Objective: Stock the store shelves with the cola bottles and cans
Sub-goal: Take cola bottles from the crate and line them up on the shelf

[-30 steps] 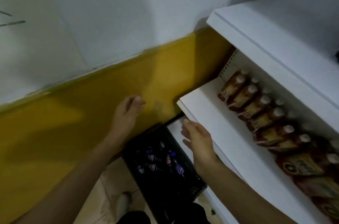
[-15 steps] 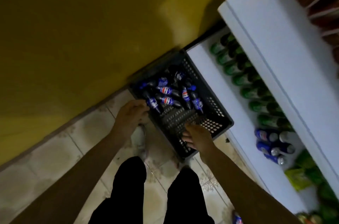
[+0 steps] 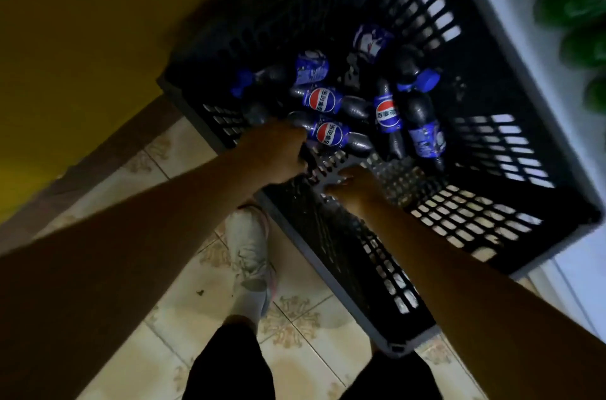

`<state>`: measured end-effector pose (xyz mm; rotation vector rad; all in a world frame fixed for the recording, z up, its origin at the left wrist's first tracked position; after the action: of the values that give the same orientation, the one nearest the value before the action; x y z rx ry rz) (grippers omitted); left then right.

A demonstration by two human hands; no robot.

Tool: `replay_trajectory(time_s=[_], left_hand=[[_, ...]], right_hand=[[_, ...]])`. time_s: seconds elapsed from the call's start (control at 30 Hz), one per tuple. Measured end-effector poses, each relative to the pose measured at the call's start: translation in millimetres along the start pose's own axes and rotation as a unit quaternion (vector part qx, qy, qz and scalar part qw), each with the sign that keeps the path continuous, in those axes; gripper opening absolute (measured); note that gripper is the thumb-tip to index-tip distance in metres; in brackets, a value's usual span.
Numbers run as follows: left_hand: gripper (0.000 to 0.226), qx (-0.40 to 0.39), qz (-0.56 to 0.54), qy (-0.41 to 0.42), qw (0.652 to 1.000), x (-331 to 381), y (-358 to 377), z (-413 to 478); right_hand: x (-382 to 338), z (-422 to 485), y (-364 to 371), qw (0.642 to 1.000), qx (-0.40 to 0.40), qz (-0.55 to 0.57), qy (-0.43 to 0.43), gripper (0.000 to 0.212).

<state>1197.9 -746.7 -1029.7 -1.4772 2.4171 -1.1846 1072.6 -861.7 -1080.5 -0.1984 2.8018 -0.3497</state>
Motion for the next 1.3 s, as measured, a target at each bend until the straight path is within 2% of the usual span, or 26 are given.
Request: replay_trajectory(time_s=[0.07, 0.13, 0.2, 0.33, 0.4, 0.5, 0.63, 0.77, 0.83, 0.9, 0.93, 1.0, 1.03, 1.07, 1.13, 1.2, 1.27, 1.3], left_hand=[[0.05, -0.019, 0.143, 0.025, 0.989, -18, 9, 31], [0.053, -0.053, 0.226, 0.027, 0.972, -35, 15, 55], [0.056, -0.093, 0.254, 0.019, 0.962, -45, 19, 75], [0.061, -0.128, 0.231, 0.024, 0.964, -52, 23, 90], [0.06, -0.135, 0.194, 0.032, 0.971, -51, 21, 86], [0.046, -0.105, 0.007, 0.031, 0.994, -42, 10, 72], [0.042, 0.022, -0.078, 0.007, 0.997, -19, -14, 39], [0.039, 0.092, -0.22, -0.074, 0.968, 14, -29, -19], [0.036, 0.096, -0.326, -0.136, 0.93, 37, -34, -54], [0.042, 0.052, -0.431, -0.209, 0.876, 63, -41, -91], [0.047, 0.013, -0.5, -0.248, 0.83, 77, -48, -112], [0.059, -0.088, -0.676, -0.283, 0.675, 111, -67, -155], [0.063, -0.116, -0.74, -0.264, 0.608, 127, -80, -175], [0.061, -0.123, -0.773, -0.242, 0.573, 140, -93, -195], [0.04, -0.122, -0.787, -0.245, 0.552, 158, -120, -233], [0.03, -0.137, -0.801, -0.256, 0.524, 172, -147, -274], [0.031, -0.154, -0.831, -0.234, 0.48, 180, -173, -310], [0.032, -0.151, -0.84, -0.226, 0.47, 180, -185, -328]], right_hand=[[-5, 29, 22, 0.999, -0.001, -0.025, -0.043, 0.06], [-7, 54, 38, 0.995, 0.003, -0.066, -0.07, 0.079], [-8, 74, 50, 0.99, 0.005, -0.123, -0.076, 0.089], [-18, 101, 66, 0.984, -0.036, -0.135, -0.11, 0.09], [-22, 99, 62, 0.985, -0.048, -0.114, -0.119, 0.097], [-20, 73, 44, 0.986, -0.09, -0.072, -0.118, 0.101], [-10, 15, 2, 0.984, -0.177, 0.02, -0.001, 0.062], [-22, -56, -38, 0.971, -0.185, 0.126, 0.088, 0.053], [-37, -103, -53, 0.962, -0.178, 0.181, 0.1, 0.045], [-54, -153, -67, 0.963, -0.153, 0.199, 0.096, 0.041], [-62, -179, -72, 0.966, -0.138, 0.197, 0.091, 0.04], [-75, -233, -83, 0.971, -0.11, 0.196, 0.082, 0.033], [-81, -260, -87, 0.972, -0.097, 0.2, 0.074, 0.027], [-86, -287, -91, 0.973, -0.085, 0.204, 0.062, 0.02], [-95, -341, -101, 0.978, -0.077, 0.19, 0.042, 0.013], [-107, -394, -112, 0.979, -0.101, 0.172, 0.038, 0.011], [-116, -438, -125, 0.973, -0.13, 0.184, 0.038, 0.023], [-118, -457, -132, 0.971, -0.13, 0.196, 0.033, 0.03]])
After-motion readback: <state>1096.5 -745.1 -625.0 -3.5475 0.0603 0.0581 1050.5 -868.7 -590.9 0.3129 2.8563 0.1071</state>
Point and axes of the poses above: each hand's wrist, its own z-axis towards the middle knuckle, its own y-axis out of the palm, x = y × z, the point moved 3 cm from there along z, towards the middle knuckle, and after that the axes turned 4 degrees about z, right-handed, at the moved point
